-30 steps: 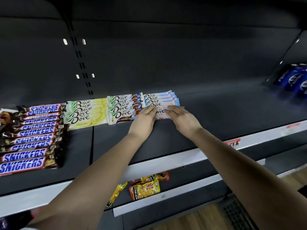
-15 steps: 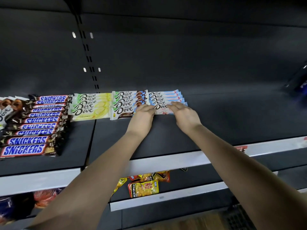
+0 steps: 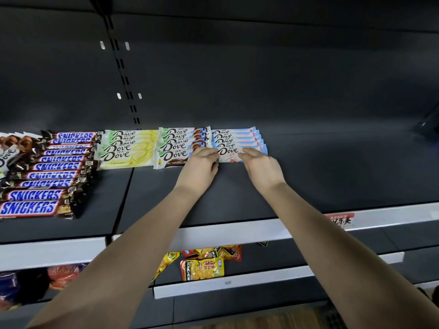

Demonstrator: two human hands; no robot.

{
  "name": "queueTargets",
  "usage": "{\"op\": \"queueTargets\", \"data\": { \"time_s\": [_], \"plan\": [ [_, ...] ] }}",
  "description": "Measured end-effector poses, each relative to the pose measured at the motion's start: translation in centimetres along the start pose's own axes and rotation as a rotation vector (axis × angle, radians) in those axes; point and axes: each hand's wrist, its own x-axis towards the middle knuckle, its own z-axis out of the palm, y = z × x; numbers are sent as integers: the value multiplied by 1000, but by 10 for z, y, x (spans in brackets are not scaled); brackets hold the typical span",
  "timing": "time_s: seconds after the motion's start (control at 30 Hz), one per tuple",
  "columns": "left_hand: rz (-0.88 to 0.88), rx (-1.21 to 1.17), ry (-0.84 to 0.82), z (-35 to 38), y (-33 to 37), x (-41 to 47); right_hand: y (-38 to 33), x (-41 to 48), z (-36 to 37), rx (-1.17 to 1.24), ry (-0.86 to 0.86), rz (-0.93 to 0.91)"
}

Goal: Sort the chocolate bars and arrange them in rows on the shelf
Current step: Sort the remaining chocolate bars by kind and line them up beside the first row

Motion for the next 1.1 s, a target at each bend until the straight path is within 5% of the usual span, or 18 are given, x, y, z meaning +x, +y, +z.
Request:
{"op": "queueTargets", "data": {
  "time_s": [0.43, 0.73, 1.1],
  "plan": [
    [-6, 31, -41, -1, 2, 2, -19, 6, -5, -103, 133, -244],
    [-106, 68, 3, -50, -19, -8, -91, 26, -13, 144, 146, -114],
    [-285, 379, 78, -157, -114, -58, -229, 60, -17, 272, 235, -339]
  ]
}}
